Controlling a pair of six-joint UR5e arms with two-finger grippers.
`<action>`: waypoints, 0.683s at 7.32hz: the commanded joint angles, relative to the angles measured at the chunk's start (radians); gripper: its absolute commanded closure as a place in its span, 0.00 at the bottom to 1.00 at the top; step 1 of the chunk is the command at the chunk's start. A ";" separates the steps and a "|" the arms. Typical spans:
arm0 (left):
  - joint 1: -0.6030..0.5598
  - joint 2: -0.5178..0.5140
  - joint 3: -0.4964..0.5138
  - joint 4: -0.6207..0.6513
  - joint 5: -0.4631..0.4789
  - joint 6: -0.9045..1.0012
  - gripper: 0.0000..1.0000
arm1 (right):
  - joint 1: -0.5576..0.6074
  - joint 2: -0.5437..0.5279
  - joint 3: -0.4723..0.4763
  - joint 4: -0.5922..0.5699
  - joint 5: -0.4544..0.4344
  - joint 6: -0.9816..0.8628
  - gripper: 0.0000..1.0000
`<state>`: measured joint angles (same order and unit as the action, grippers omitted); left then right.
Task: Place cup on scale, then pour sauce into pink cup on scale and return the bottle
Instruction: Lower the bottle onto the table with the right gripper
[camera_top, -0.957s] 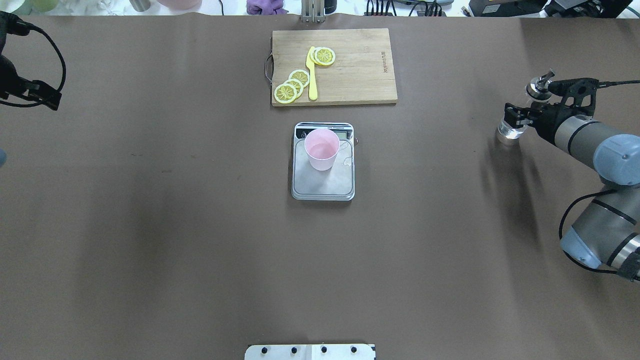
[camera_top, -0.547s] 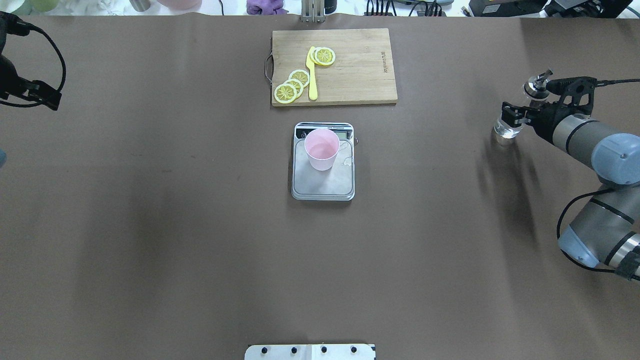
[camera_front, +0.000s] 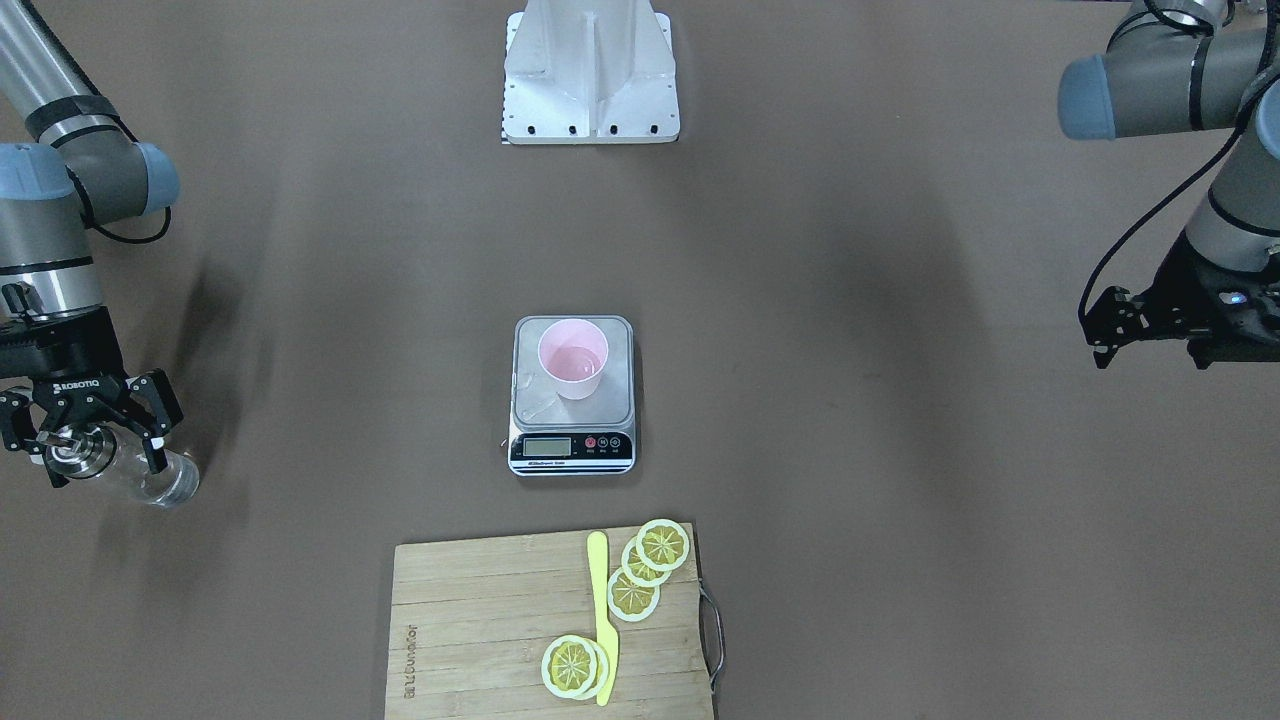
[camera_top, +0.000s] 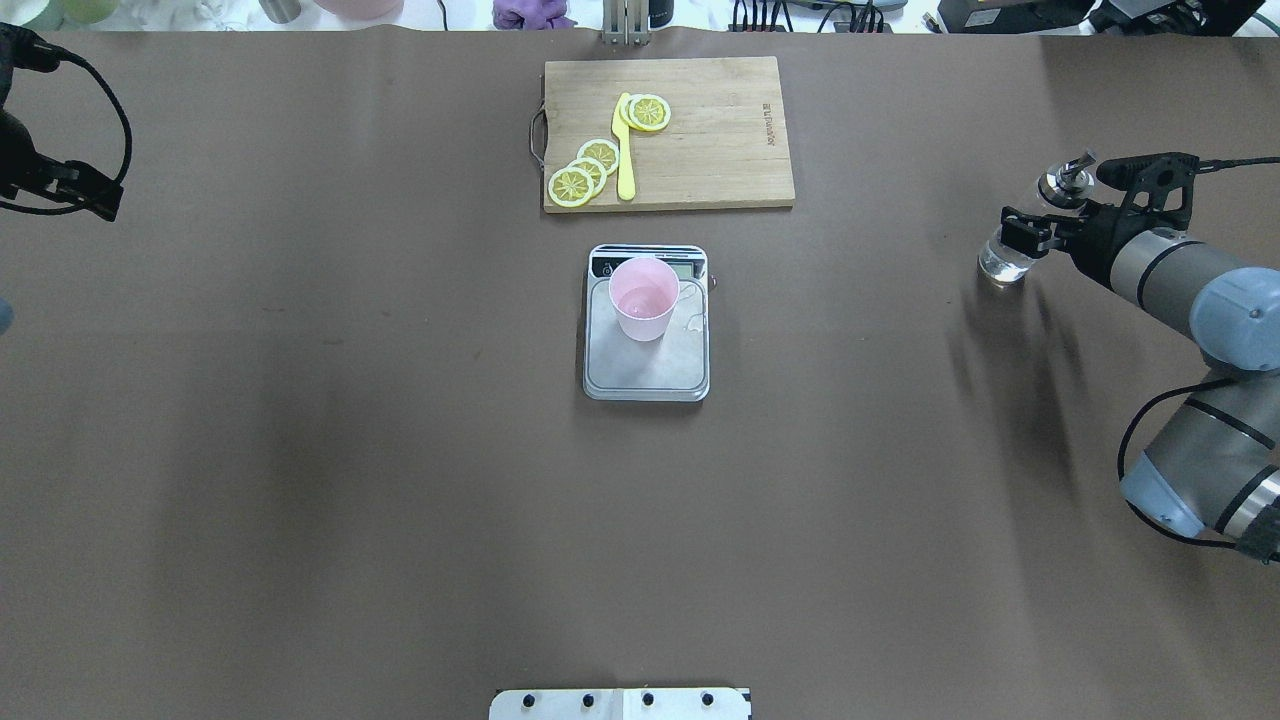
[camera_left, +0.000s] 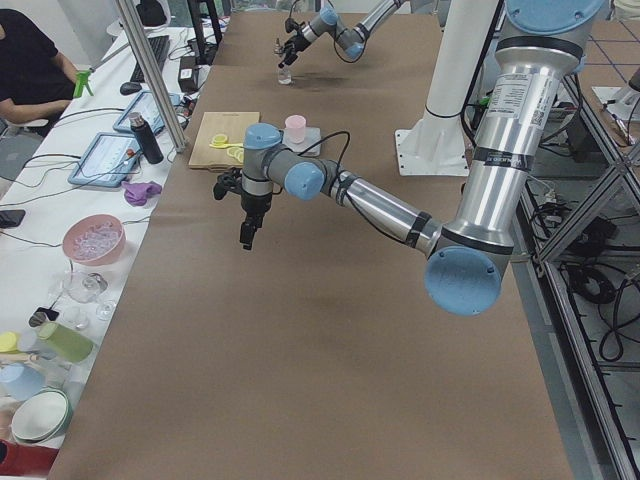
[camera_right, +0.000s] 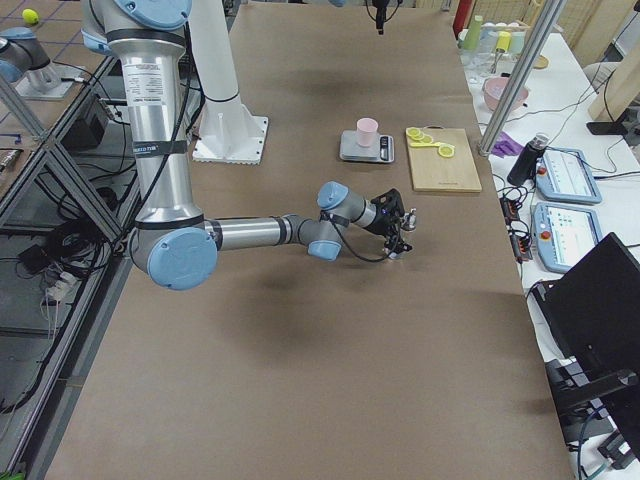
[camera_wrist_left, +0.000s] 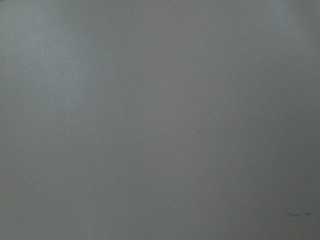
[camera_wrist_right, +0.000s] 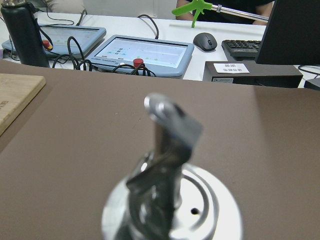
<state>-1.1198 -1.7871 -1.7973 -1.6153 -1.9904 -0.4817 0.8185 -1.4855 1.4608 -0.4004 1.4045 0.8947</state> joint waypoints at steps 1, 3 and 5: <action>0.000 0.000 0.001 0.000 0.001 0.000 0.02 | 0.001 -0.051 0.062 0.000 0.001 0.006 0.00; 0.000 0.000 0.009 0.000 0.001 0.002 0.02 | 0.001 -0.090 0.122 0.000 0.036 0.013 0.00; 0.002 0.000 0.010 0.000 0.001 0.002 0.02 | 0.002 -0.146 0.203 -0.001 0.114 0.012 0.00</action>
<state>-1.1188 -1.7871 -1.7887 -1.6153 -1.9896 -0.4803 0.8196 -1.5919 1.6080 -0.4007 1.4698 0.9073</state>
